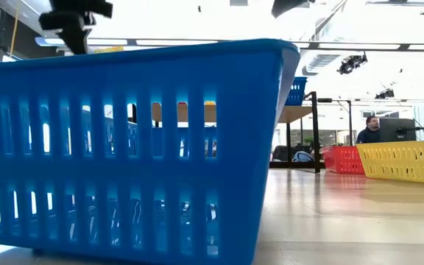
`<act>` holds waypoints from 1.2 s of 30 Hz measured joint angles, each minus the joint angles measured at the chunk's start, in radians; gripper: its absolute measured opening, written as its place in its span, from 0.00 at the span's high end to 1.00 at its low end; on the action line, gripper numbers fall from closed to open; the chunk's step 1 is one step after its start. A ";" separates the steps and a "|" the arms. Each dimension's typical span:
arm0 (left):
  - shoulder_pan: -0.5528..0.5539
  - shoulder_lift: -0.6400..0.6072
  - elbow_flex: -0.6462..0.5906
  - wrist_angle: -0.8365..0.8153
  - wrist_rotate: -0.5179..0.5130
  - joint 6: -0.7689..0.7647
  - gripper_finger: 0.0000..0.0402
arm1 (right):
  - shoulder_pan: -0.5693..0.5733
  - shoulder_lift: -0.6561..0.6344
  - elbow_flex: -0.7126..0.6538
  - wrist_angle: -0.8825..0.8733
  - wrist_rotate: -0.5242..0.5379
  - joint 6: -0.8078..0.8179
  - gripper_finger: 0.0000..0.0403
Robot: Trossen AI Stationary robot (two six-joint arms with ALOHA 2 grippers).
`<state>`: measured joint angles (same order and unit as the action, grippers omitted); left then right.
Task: Stack baskets on shelf by color
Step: Stack the left yellow basket on top of the yellow basket on the shelf
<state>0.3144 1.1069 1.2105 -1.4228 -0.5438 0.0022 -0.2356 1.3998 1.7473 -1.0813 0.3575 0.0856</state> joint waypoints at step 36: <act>-0.546 0.378 0.234 -0.047 -0.140 0.054 1.00 | 0.314 0.184 0.000 0.198 0.006 0.926 0.77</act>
<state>-0.2313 1.4853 1.4441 -1.4695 -0.6835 0.0559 0.0788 1.5837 1.7470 -0.8836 0.3639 1.0118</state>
